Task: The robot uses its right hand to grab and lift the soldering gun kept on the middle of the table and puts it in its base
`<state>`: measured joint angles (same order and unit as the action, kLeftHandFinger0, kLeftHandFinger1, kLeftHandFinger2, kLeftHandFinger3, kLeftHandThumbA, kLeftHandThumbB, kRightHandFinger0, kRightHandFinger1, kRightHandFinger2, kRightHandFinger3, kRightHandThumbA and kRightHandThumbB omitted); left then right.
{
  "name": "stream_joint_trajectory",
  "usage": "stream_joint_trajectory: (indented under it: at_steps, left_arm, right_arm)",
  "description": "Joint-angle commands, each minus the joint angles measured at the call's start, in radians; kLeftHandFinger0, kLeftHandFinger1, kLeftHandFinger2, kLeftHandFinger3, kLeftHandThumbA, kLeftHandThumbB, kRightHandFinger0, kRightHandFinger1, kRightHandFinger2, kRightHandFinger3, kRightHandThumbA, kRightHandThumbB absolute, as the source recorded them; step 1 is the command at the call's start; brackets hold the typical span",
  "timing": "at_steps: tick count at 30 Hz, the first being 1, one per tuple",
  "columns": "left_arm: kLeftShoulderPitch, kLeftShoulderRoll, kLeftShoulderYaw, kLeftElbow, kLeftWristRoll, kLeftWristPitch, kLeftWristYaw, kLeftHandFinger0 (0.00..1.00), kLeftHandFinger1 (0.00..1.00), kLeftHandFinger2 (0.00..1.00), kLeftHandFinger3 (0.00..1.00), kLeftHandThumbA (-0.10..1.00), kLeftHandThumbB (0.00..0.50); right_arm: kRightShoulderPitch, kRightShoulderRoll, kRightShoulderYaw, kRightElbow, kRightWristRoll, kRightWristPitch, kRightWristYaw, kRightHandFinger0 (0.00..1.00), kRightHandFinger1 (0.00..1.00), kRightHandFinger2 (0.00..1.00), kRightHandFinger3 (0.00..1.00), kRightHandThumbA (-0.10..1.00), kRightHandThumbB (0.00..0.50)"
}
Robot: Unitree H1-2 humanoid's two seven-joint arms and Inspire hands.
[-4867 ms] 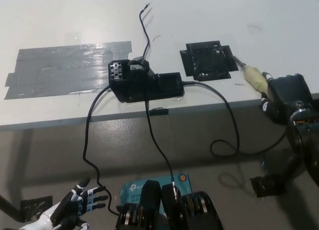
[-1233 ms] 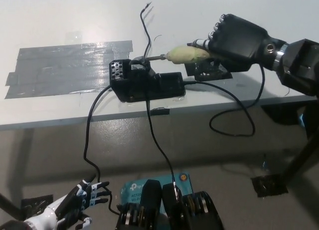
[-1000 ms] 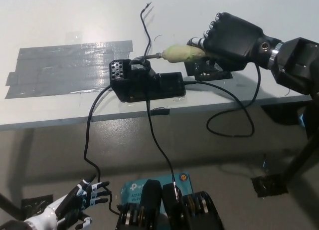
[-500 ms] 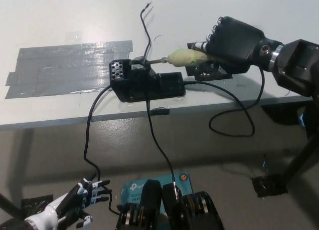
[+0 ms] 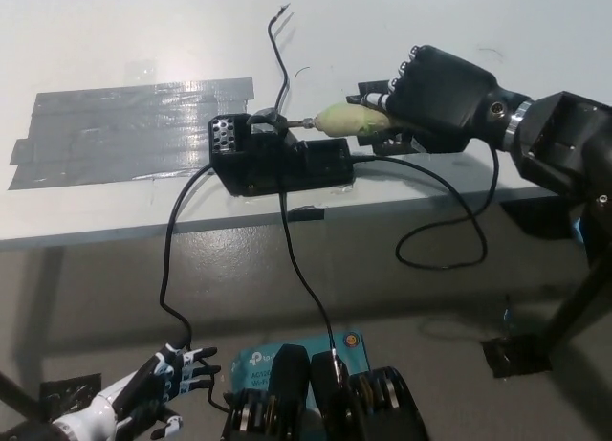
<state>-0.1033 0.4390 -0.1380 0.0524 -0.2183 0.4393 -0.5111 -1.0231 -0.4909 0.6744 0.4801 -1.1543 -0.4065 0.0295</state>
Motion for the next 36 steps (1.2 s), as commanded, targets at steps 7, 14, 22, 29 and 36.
stream_joint_trajectory:
  at_steps: [7,14,22,29,36]
  left_arm:
    - [0.000,0.004,-0.013,-0.044,0.009,0.005,-0.007,1.00,1.00,1.00,1.00,1.00,0.421]
    - [0.007,-0.008,-0.009,-0.058,0.006,0.016,0.004,1.00,1.00,1.00,1.00,1.00,0.420]
    - [0.006,-0.013,-0.015,-0.063,0.010,0.013,-0.004,1.00,1.00,1.00,1.00,1.00,0.423]
    - [0.004,-0.016,-0.023,-0.073,0.019,0.022,-0.001,1.00,1.00,1.00,1.00,1.00,0.409]
    - [0.001,-0.014,-0.023,-0.085,0.021,0.017,-0.001,1.00,1.00,1.00,1.00,1.00,0.398]
  right_arm:
    - [-0.019,0.000,-0.007,-0.057,-0.044,0.087,0.127,0.00,0.01,0.28,0.24,0.04,0.131]
    - [-0.039,-0.013,0.036,-0.029,-0.081,0.042,0.109,0.00,0.00,0.32,0.18,0.10,0.114]
    - [-0.088,-0.032,0.113,0.042,-0.115,-0.051,-0.010,0.00,0.00,0.26,0.18,0.09,0.187]
    - [-0.145,0.022,0.163,0.207,-0.100,-0.063,-0.134,0.00,0.02,0.31,0.37,-0.03,0.180]
    - [-0.242,0.075,0.248,0.364,-0.009,-0.063,-0.269,0.00,0.00,0.36,0.42,-0.08,0.193]
